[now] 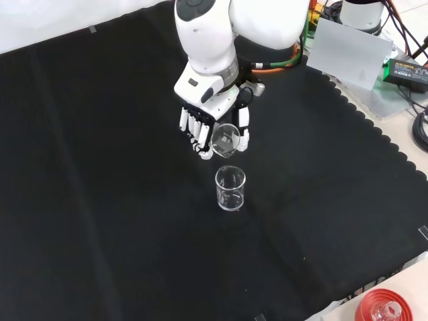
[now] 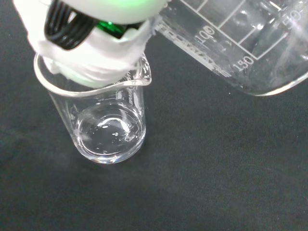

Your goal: Place the beaker back on the table.

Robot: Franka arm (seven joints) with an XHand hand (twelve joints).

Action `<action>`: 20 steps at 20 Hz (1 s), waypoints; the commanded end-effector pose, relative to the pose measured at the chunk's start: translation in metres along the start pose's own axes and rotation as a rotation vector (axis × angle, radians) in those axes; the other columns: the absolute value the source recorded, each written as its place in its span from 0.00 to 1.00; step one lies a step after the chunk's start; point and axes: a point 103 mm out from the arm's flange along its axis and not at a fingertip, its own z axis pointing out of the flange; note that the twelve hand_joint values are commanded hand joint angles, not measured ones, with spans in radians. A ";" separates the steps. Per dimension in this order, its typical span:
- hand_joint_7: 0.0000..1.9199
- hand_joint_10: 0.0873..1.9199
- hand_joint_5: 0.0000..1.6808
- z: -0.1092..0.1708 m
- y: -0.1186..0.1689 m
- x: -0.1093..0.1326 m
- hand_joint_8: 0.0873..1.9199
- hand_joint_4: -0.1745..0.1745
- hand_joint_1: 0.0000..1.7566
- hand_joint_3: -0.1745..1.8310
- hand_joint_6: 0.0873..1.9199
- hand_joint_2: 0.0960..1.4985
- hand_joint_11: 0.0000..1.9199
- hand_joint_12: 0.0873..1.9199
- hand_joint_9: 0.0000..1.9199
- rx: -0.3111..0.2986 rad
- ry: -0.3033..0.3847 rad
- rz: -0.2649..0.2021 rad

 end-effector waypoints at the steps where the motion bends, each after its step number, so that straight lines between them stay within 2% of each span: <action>1: 0.77 0.00 0.70 0.003 0.002 -0.007 0.00 1.00 0.62 0.34 0.38 0.49 0.45 0.54 0.73 -0.007 0.018 -0.006; 8: 0.77 0.00 0.70 0.010 0.006 -0.025 0.00 1.00 0.62 0.34 0.38 0.49 0.45 0.54 0.73 -0.025 0.039 -0.013; 12: 0.77 0.00 0.70 0.013 0.007 -0.044 0.00 1.00 0.62 0.34 0.38 0.49 0.45 0.54 0.73 -0.040 0.093 -0.034; 16: 0.77 0.00 0.70 0.018 0.015 -0.044 0.00 1.00 0.62 0.34 0.38 0.49 0.44 0.54 0.73 -0.058 0.108 -0.047; 20: 0.77 0.00 0.70 0.024 0.018 -0.051 0.00 1.00 0.62 0.34 0.38 0.49 0.44 0.54 0.73 -0.096 0.166 -0.066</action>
